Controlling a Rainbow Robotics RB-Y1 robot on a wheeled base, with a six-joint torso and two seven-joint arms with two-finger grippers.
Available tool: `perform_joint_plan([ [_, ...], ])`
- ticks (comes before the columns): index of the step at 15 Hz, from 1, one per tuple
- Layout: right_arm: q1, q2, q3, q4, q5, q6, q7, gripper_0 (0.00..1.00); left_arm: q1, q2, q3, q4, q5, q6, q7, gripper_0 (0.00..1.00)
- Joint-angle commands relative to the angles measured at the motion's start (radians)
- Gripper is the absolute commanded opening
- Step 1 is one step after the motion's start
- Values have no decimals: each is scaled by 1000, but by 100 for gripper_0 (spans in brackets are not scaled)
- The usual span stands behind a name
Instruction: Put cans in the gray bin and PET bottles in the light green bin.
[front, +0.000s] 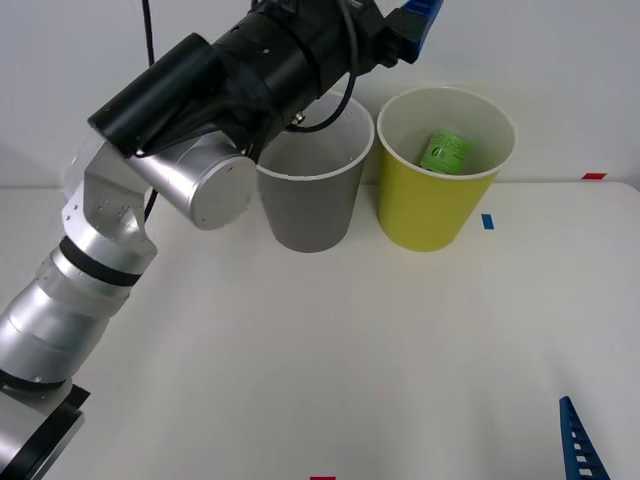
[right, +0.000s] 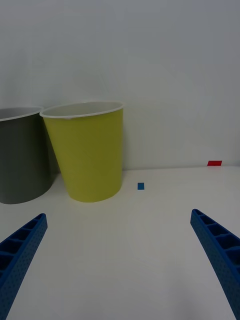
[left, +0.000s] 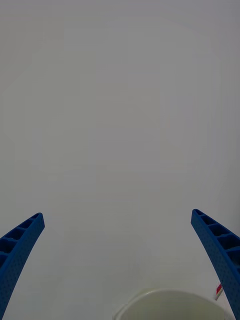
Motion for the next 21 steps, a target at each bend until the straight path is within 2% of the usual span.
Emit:
perform_joint_plan([
  [1, 0, 0, 0, 0, 0, 0, 0, 100, 166, 85, 50, -175, -4, 6, 2, 100],
  [10, 0, 0, 0, 0, 0, 0, 0, 100, 608, 172, 188, -469, -14, 4, -2, 100],
  [12, 0, 0, 0, 0, 0, 0, 0, 100, 715, 192, 224, -511, -13, -36, -2, 100],
  [16, 0, 0, 0, 0, 0, 0, 0, 100, 901, 210, 265, -514, -20, -191, -4, 100],
  [21, 0, 0, 0, 0, 0, 0, 0, 100, 1159, 238, 288, -514, -28, -436, -10, 100],
])
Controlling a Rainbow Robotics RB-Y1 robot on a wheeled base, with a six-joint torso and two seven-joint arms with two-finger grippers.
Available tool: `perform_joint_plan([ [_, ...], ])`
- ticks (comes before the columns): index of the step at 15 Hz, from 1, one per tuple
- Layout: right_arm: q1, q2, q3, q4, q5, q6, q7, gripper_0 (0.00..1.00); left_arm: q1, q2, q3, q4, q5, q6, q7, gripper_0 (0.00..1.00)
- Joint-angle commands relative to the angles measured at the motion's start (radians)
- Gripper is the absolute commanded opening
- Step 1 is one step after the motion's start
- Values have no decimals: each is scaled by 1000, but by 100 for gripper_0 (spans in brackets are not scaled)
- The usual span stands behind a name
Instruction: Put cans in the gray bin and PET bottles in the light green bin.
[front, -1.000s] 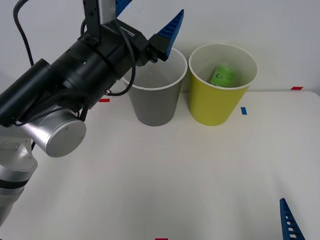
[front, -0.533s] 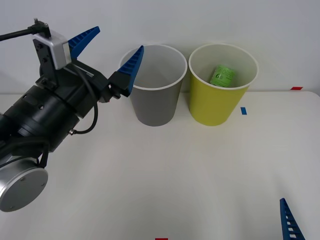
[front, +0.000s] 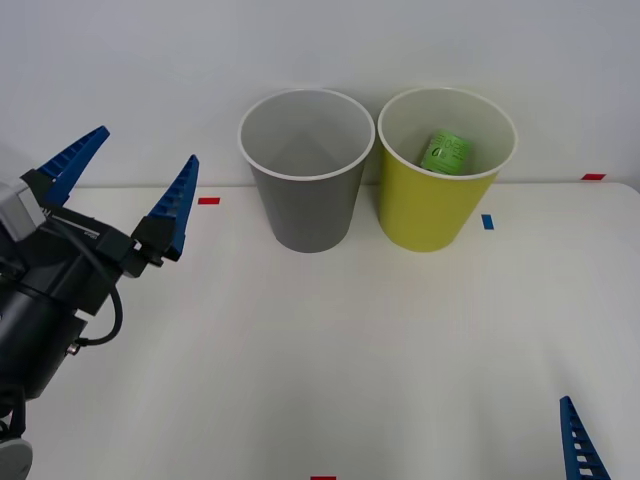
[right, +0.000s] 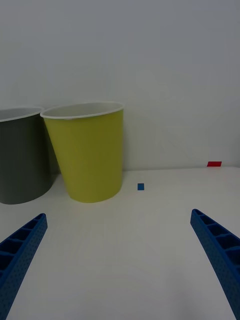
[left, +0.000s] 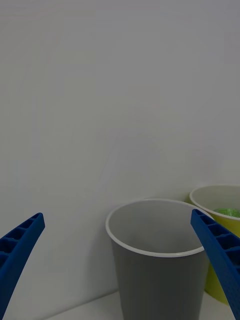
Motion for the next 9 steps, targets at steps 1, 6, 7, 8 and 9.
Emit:
perform_joint_plan([
  [1, 0, 0, 0, 0, 0, 0, 0, 100, 149, 2, 11, 0, -8, -141, -7, 100],
  [6, 0, 0, 0, 0, 0, 0, 0, 100, 351, -8, 29, 0, -25, -273, -20, 100],
  [7, 0, 0, 0, 0, 0, 0, 0, 100, 396, -9, 27, 0, -29, -299, -23, 100],
  [8, 0, 0, 0, 0, 0, 0, 0, 100, 445, -9, 29, 2, -34, -317, -26, 100],
  [9, 0, 0, 0, 0, 0, 0, 0, 100, 480, -11, 27, 0, -36, -324, -29, 100],
])
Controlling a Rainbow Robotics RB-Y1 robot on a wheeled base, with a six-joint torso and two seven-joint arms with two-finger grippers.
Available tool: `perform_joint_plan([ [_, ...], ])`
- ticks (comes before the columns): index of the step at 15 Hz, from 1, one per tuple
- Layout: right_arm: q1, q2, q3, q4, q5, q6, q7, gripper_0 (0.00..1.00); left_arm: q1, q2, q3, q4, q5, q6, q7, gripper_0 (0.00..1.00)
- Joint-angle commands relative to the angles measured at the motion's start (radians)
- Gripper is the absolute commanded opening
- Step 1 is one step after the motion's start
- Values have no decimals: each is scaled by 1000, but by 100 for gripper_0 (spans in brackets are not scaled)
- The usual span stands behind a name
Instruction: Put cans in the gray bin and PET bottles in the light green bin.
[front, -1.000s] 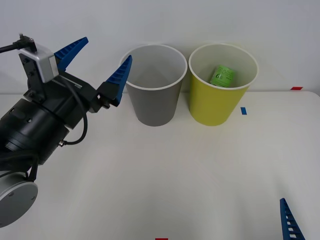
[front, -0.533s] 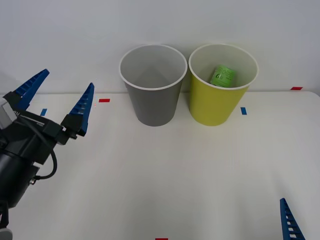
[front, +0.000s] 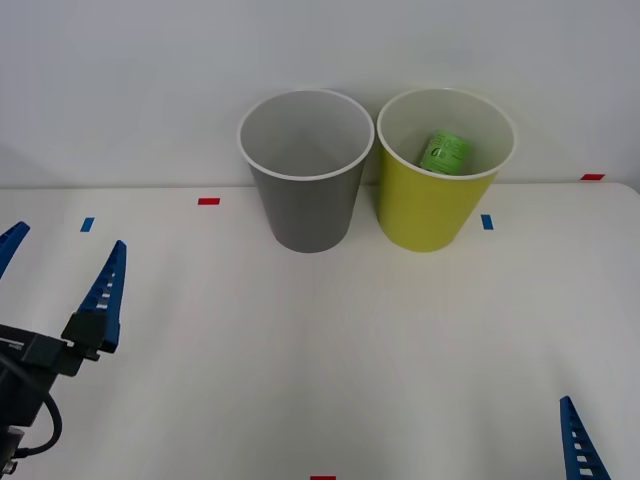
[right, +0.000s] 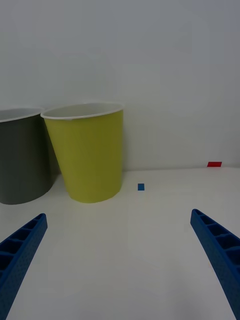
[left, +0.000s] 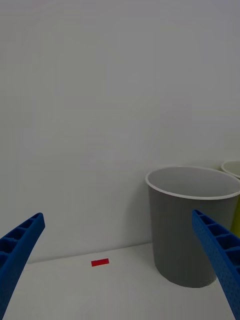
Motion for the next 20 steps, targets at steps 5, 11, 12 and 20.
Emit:
perform_joint_plan([
  [5, 0, 0, 0, 0, 0, 0, 0, 100, 229, -26, -28, 3, -24, -72, -26, 100],
  [11, 0, 0, 0, 0, 0, 0, 0, 100, 345, -38, -137, 117, -115, -305, -44, 100],
  [12, 0, 0, 0, 0, 0, 0, 0, 100, 347, -38, -153, 144, -124, -333, -44, 100],
  [20, 0, 0, 0, 0, 0, 0, 0, 100, 465, -38, -155, 161, -126, -342, -45, 100],
])
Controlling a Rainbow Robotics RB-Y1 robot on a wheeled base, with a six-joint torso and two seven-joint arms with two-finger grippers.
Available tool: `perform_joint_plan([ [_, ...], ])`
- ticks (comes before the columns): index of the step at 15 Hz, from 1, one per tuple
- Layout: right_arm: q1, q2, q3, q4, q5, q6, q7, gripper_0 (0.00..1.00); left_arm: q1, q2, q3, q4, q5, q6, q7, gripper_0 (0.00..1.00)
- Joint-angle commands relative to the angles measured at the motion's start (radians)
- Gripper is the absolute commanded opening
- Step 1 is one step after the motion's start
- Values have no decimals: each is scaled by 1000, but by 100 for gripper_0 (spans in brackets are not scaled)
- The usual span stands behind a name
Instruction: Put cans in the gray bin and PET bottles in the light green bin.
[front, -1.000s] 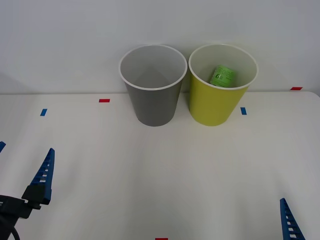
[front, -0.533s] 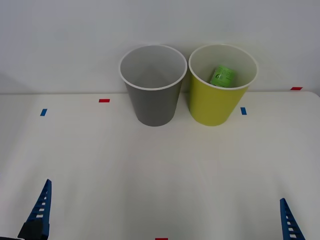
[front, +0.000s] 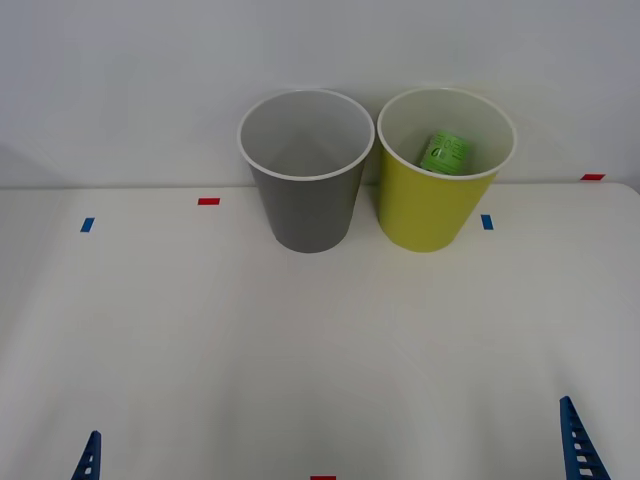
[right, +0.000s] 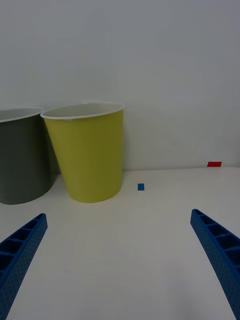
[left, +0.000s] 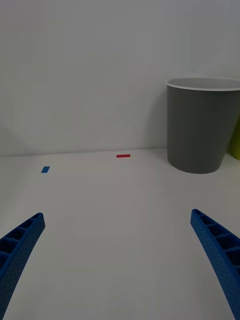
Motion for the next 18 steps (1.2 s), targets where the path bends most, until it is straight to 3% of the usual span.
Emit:
perform_joint_plan([
  [1, 0, 0, 0, 0, 0, 0, 0, 100, 11, 0, 1, 0, 2, -1, -2, 100],
  [18, 0, 0, 0, 0, 0, 0, 0, 100, 11, 0, 1, 0, 2, -1, -2, 100],
])
